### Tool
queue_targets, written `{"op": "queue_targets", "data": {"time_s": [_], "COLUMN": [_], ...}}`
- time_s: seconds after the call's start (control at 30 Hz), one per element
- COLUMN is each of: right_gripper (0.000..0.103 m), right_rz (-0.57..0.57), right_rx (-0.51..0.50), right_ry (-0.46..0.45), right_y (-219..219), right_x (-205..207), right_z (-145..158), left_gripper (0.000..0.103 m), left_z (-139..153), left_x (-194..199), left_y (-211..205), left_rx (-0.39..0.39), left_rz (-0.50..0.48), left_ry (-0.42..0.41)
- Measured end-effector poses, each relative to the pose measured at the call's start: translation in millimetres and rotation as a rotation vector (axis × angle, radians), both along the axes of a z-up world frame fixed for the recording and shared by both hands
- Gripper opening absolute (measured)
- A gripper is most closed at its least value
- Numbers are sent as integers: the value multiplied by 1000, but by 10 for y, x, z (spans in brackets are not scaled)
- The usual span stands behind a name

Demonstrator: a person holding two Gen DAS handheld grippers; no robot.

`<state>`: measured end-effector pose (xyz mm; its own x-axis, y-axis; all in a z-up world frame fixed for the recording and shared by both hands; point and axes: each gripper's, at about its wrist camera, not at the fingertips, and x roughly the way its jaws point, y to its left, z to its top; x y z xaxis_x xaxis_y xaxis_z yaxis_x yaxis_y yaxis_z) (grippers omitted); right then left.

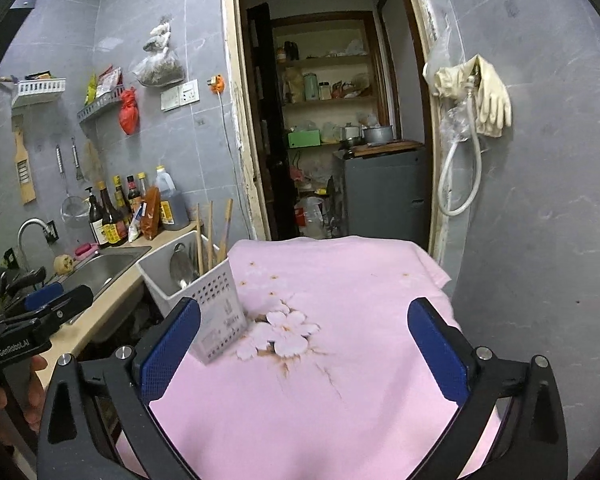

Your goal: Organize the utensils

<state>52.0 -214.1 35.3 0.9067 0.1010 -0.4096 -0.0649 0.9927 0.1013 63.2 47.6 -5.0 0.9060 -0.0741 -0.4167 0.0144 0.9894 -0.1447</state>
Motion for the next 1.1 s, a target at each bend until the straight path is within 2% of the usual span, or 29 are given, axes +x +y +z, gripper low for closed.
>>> {"op": "queue_targets", "data": {"time_s": [0.23,0.5,0.8,1.1], "right_gripper": [102,102,102,102], "right_rz": [11,21,14,16], "right_rx": [-9,14,3,13], "right_ry": [-24,-13,-33,-23], "right_y": [-111,-233,-267,-288], "right_x": [-684,-1124,-1335,-1364], "right_z": [108,127,113,99], "left_gripper": [103,103,103,103], "left_z": [39,32,9,-34], "left_x": [-547,-962,-1171,-1210], "left_y": [-153,-165,-54,-46], "left_rx": [15,33,18,12], "left_rz": [2,21,72,72], "left_ry": [-10,-21,-22,-7]}}
